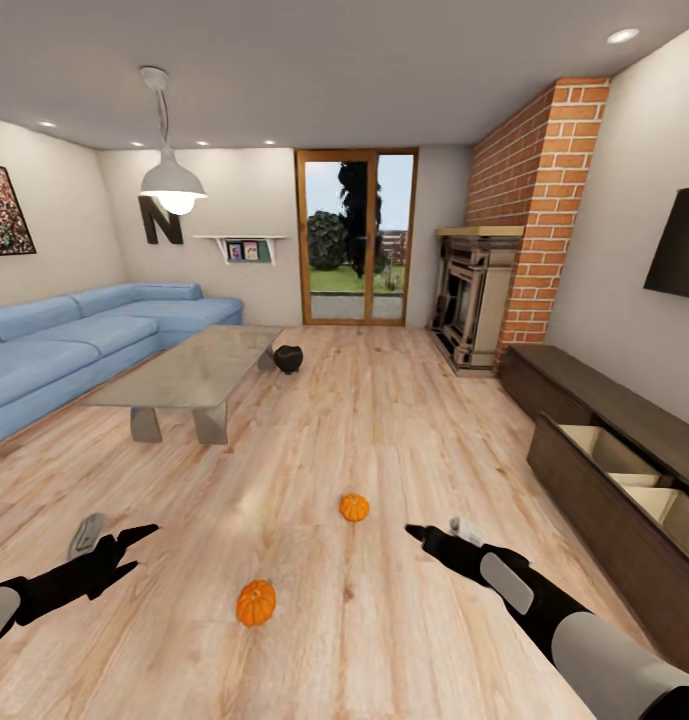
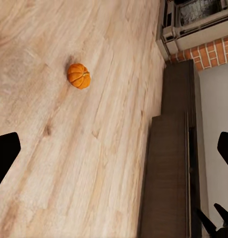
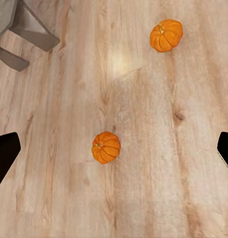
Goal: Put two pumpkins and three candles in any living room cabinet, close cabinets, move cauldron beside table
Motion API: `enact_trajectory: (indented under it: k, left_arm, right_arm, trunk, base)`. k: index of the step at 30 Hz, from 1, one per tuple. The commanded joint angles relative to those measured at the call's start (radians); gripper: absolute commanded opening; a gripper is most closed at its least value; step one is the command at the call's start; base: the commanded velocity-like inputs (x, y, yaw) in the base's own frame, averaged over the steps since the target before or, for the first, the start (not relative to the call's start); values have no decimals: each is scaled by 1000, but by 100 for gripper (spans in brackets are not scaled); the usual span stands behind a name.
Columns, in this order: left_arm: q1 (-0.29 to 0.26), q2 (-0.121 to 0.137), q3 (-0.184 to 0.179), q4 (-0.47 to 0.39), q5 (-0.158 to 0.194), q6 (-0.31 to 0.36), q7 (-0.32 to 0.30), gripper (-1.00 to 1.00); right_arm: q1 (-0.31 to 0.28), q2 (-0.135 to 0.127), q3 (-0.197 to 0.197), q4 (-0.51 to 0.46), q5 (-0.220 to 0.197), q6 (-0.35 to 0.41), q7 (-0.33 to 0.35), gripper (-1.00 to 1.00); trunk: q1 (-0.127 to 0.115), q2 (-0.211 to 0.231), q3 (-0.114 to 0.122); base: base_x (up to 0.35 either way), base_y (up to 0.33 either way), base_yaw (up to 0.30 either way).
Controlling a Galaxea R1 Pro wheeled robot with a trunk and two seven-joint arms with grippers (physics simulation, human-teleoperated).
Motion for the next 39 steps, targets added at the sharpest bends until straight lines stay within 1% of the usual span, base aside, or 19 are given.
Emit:
enact_trajectory:
  k: [1, 7, 17, 27, 36, 39]
  left_arm:
    - [-1, 0, 2, 1, 1, 6, -2, 100]
    - [-1, -1, 2, 0, 1, 6, -2, 100]
    - [-1, 0, 2, 1, 1, 6, -2, 100]
    - [-1, 0, 2, 15, 0, 6, -3, 100]
    - [-1, -2, 2, 16, 0, 6, -3, 100]
    - [-1, -1, 2, 16, 0, 6, -3, 100]
  right_arm:
    - [-1, -1, 3, 0, 2, -6, 0, 100]
    - [-1, -1, 5, 0, 15, -20, 10, 100]
    - [-1, 0, 6, 1, 23, -23, 11, 100]
    - [-1, 0, 5, 1, 22, -21, 12, 100]
    - [-1, -1, 0, 0, 16, -20, 13, 100]
    - [-1, -1, -2, 0, 14, -20, 14, 100]
  trunk:
    - [0, -1, -1]
    - [0, -1, -1]
    - [0, -1, -1]
    - [0, -1, -1]
    - [0, -1, -1]
    - [11, -22, -10]
  base:
    - [0, 329, 0]
    - [29, 310, 0]
    - [224, 194, 0]
    - [153, 276, 0]
    - [36, 50, 0]
    - [2, 3, 0]
